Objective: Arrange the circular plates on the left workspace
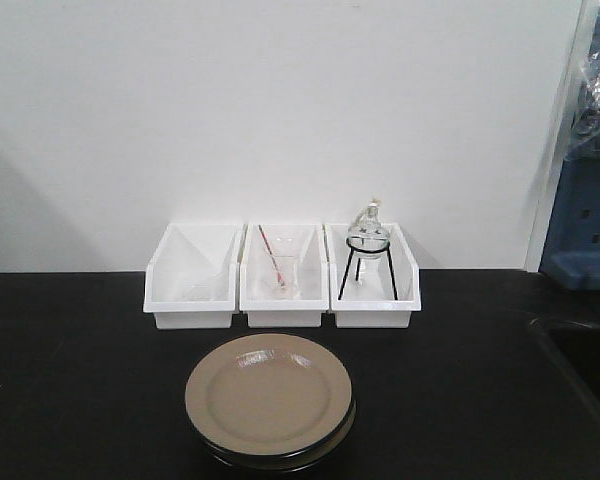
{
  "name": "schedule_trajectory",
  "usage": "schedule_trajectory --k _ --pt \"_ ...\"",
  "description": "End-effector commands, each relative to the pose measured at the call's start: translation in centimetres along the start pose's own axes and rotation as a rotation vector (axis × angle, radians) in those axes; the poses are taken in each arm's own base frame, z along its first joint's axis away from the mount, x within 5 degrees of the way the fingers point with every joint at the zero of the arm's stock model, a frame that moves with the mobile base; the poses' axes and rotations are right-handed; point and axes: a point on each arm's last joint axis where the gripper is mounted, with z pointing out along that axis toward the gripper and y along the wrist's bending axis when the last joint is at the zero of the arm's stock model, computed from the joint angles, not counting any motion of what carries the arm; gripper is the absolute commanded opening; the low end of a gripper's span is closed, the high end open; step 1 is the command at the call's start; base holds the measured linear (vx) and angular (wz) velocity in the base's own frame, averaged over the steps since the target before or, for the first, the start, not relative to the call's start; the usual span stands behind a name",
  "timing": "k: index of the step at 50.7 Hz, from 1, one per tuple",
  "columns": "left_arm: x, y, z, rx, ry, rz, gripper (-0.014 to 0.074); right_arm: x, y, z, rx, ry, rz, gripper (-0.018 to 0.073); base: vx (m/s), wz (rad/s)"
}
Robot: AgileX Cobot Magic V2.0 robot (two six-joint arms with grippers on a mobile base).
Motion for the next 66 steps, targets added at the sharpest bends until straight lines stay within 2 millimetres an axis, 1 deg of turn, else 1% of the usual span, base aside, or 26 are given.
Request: schedule_trajectory --k 1,5,6,16,18,21,24,32,66 --pt "-0.4 0.6 -0.9 -0.102 -0.106 -0.018 -0.0001 -1.2 -0.4 0.0 0.047 -0.05 -0.011 -0.0001 0.0 0.0" --pt "1.1 0.5 -1.7 -0.142 -0.128 -0.007 -0.0001 -1.2 -0.4 0.0 0.047 -0.05 -0.011 -0.0001 0.0 0.0" --pt "3.6 0.7 -2.3 -0.22 -0.163 -0.026 -0.0001 -1.2 -0.4 0.0 0.047 -0.05 -0.011 -0.0001 0.0 0.0" --pt "8.1 0.5 -2.8 -0.307 -0.274 -0.083 0.0 -1.2 -0.4 0.0 0.047 -0.05 -0.011 -0.0001 0.0 0.0" --pt "8.5 0.4 -2.9 -0.314 -0.291 -0.091 0.0 -1.2 -0.4 0.0 0.047 -0.05 -0.011 -0.0001 0.0 0.0" --pt "8.8 0.4 -3.0 -0.319 -0.256 -0.08 0.0 -1.2 -0.4 0.0 0.047 -0.05 -0.011 -0.0001 0.0 0.0" --pt "8.9 0.4 -3.2 -0.336 -0.259 -0.073 0.0 -1.2 -0.4 0.0 0.047 -0.05 -0.011 -0.0001 0.0 0.0" --pt "9.2 0.4 -3.1 -0.346 -0.225 -0.083 0.0 -1.2 -0.4 0.0 0.047 -0.049 -0.011 -0.0001 0.0 0.0" --pt "9.2 0.4 -3.1 -0.346 -0.224 -0.083 0.0 -1.2 -0.4 0.0 0.047 -0.049 -0.011 -0.0001 0.0 0.0"
